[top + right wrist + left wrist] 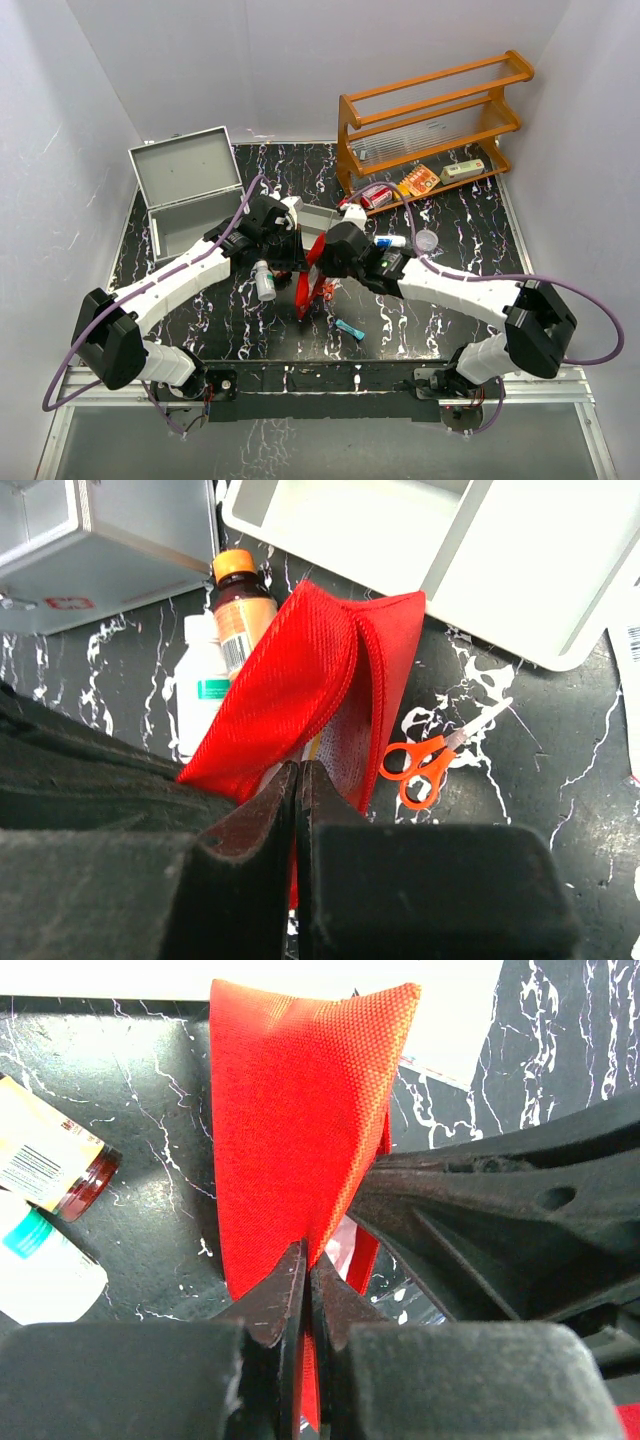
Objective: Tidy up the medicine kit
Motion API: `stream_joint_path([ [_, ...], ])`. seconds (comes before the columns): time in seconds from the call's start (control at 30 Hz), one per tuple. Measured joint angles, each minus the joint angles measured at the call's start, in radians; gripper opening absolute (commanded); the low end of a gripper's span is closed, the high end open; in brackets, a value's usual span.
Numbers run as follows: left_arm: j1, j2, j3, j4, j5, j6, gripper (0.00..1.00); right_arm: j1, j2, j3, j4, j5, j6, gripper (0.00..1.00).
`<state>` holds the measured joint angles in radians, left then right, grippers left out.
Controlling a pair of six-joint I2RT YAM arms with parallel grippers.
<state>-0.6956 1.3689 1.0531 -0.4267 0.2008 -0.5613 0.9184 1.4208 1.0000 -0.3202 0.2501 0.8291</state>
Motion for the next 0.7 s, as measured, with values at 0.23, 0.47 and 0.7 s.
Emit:
stream_joint_path([
  [0.23, 0.0, 0.0, 0.001, -0.003, 0.0, 0.0, 0.0, 0.053, -0.023, -0.1, 0.117, 0.047, -0.096, 0.06],
  [0.47, 0.0, 0.0, 0.004, -0.01, -0.003, 0.0, 0.0, 0.053, -0.024, -0.098, 0.12, 0.074, -0.09, 0.33],
  [0.7, 0.0, 0.0, 0.019, -0.032, -0.025, 0.014, 0.0, 0.053, -0.119, -0.043, 0.038, 0.139, -0.064, 0.42],
])
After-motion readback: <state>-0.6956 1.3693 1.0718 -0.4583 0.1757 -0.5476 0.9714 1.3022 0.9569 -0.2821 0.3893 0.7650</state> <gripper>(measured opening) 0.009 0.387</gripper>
